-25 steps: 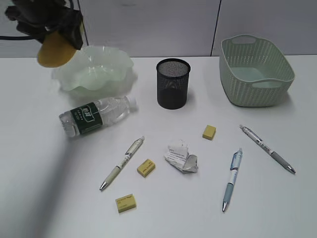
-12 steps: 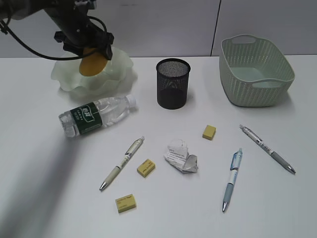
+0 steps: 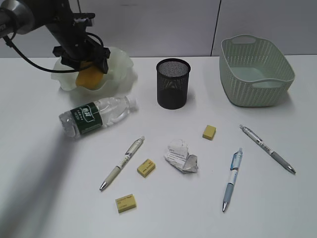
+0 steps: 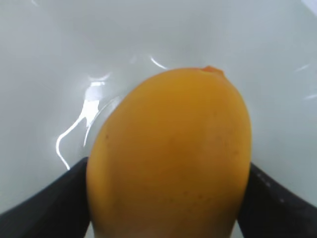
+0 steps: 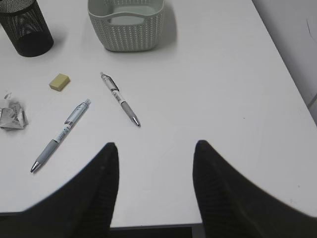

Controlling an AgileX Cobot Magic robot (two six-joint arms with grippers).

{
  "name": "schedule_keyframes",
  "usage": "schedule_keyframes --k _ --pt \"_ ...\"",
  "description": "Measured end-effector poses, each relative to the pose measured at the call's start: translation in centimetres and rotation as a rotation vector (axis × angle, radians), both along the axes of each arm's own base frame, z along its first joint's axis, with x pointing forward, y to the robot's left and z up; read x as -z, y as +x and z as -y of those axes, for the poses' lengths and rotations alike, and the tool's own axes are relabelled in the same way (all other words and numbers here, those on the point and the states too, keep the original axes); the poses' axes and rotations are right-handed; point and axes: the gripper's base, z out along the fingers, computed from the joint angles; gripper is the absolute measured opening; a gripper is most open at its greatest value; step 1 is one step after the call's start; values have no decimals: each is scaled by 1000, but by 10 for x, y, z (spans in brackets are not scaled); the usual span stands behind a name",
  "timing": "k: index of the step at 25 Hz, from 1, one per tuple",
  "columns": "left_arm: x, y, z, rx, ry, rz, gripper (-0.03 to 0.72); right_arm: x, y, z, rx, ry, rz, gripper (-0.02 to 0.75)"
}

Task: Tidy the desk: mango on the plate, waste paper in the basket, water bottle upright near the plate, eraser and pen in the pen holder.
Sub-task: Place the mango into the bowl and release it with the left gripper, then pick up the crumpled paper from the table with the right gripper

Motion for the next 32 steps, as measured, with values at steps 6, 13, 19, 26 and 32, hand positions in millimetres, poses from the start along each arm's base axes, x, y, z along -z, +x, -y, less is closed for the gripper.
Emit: schedule_keyframes --k 6,13,19,26,32 --pt "2 1 -3 -10 3 -5 667 0 0 0 0 0 0 393" --pt "-5 -1 -3 -9 15 -18 666 0 0 0 0 0 0 393" --pt "-69 -12 -5 2 10 0 642 0 0 0 1 1 0 393" --pt "-152 -35 -10 -13 -30 149 596 0 0 0 1 1 0 393" --pt "-181 -59 -39 -61 31 151 590 0 0 0 1 1 0 393"
